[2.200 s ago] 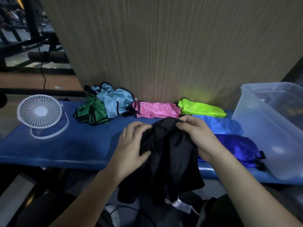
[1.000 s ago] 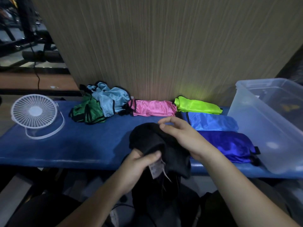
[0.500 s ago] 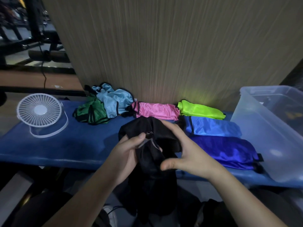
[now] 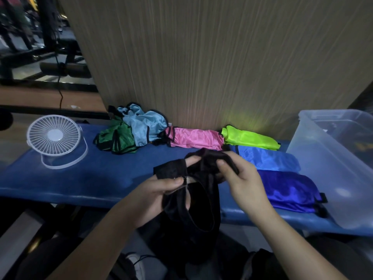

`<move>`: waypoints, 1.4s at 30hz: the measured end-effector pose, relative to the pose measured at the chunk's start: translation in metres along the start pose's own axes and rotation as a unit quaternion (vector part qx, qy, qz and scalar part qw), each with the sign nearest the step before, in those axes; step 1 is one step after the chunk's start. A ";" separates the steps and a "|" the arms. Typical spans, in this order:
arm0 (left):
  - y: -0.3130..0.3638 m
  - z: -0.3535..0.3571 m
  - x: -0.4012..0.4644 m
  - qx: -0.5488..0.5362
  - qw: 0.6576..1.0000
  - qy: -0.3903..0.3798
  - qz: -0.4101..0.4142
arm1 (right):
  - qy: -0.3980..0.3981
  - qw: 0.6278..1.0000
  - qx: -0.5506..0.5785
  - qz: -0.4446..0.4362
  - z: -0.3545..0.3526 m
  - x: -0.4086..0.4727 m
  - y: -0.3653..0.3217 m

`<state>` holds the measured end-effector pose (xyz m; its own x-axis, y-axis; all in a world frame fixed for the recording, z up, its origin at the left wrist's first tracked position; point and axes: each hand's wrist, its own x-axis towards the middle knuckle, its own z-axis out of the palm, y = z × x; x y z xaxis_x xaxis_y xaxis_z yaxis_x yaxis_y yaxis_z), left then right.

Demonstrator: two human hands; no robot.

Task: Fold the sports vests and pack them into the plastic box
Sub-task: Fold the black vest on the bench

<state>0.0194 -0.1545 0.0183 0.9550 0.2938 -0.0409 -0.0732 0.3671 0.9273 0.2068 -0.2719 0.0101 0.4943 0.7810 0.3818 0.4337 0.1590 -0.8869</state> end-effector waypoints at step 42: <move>0.047 -0.077 -0.057 0.365 0.927 0.044 -0.073 | 0.151 0.971 -0.181 0.034 -0.044 0.021 0.016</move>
<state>-0.0609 -0.0860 0.0356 0.9103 0.3701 -0.1855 0.2988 -0.2771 0.9132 0.2570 -0.2796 0.0148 0.7054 0.5615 0.4326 0.6021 -0.1525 -0.7837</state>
